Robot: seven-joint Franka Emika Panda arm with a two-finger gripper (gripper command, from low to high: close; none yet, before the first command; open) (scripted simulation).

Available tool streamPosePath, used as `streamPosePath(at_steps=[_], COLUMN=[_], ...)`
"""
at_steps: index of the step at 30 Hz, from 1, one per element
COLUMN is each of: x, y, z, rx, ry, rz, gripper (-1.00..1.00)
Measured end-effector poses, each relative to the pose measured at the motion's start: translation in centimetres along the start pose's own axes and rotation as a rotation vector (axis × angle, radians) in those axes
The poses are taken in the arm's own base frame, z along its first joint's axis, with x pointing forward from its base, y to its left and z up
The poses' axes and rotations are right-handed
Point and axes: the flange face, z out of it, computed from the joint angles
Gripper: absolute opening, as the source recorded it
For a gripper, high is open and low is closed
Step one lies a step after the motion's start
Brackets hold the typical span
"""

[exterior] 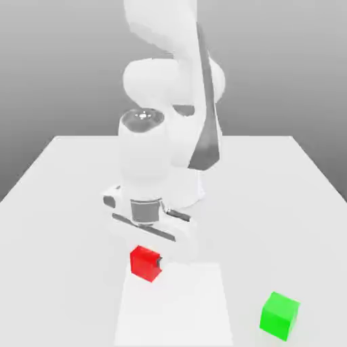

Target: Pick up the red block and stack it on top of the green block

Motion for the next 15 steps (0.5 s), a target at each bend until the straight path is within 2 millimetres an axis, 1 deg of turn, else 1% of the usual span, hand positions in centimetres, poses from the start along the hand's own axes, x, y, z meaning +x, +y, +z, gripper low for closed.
streamPosePath(at_steps=[1,2,5,7,11,12,13,15], x=[-0.6,-2.2,-7.2,-10.7,-18.3,-19.6,-20.2,-20.7], y=[-0.9,-2.4,-6.8,-9.4,-13.5,-14.1,-14.5,-14.7], z=[-0.5,-0.9,-1.9,-2.6,-3.9,-3.8,-3.0,-0.7], rx=[-0.001,-0.001,-0.002,-0.003,-0.001,0.0,0.0,0.001], ry=[0.0,0.0,0.0,0.0,-0.001,-0.001,-0.001,-0.001], rz=[-0.022,-0.071,-0.208,-0.287,-0.433,-0.454,-0.464,-0.471], gripper=[-1.0,-1.0,-1.0,-1.0,-1.0,-1.0,-1.0,-1.0])
